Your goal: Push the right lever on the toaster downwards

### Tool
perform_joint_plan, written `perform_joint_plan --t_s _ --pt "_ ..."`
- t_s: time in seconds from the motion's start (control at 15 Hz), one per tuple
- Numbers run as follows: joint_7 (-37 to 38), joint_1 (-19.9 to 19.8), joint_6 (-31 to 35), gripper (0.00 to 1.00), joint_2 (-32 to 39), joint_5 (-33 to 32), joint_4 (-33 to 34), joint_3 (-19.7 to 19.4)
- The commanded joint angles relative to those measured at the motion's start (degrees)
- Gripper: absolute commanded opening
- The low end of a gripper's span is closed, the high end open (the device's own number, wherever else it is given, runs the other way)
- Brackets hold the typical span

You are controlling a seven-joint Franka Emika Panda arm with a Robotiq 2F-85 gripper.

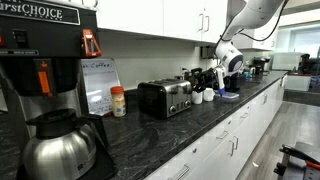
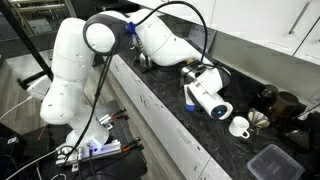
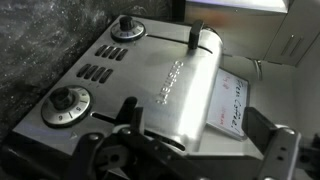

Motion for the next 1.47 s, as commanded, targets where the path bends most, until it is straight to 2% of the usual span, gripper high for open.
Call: perform_joint_plan --t_s 0.0,1.4 --pt "-0.23 -0.69 -0.90 1.00 1.33 -2.03 -0.58 0.69" --pt "-0.98 -0.73 -1.08 1.00 6.10 -4.58 2.87 0.78"
